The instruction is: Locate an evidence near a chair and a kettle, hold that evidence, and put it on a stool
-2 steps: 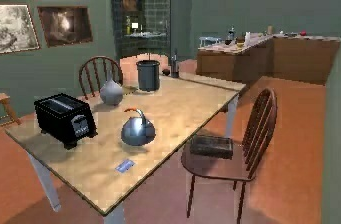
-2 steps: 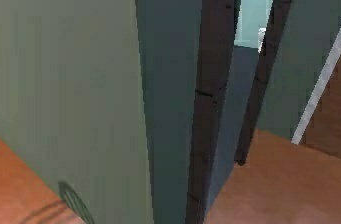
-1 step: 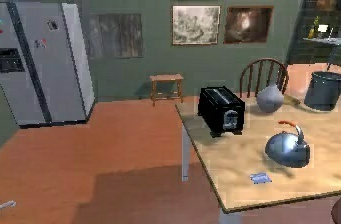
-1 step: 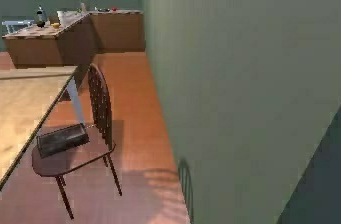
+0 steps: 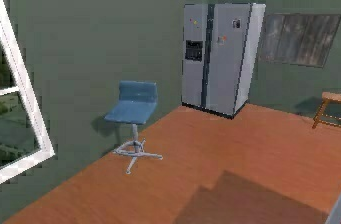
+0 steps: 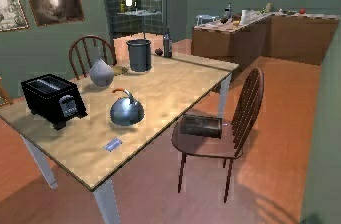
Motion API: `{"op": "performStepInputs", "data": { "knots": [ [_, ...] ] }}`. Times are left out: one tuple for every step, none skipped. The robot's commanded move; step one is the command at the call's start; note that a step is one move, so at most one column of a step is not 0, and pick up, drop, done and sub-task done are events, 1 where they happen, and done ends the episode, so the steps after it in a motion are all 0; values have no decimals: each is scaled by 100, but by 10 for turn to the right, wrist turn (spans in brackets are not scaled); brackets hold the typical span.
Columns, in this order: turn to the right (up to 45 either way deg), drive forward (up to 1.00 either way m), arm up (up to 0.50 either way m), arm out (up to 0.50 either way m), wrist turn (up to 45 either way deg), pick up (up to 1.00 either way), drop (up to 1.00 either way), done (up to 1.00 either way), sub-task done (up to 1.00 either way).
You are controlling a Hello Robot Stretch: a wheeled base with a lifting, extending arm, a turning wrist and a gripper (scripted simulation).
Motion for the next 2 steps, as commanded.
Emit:
{"op": "performStepInputs", "data": {
  "knots": [
    [-150,0,0,0,0,0,0,0,0],
    [450,0,0,0,0,0,0,0,0]
  ]
}}
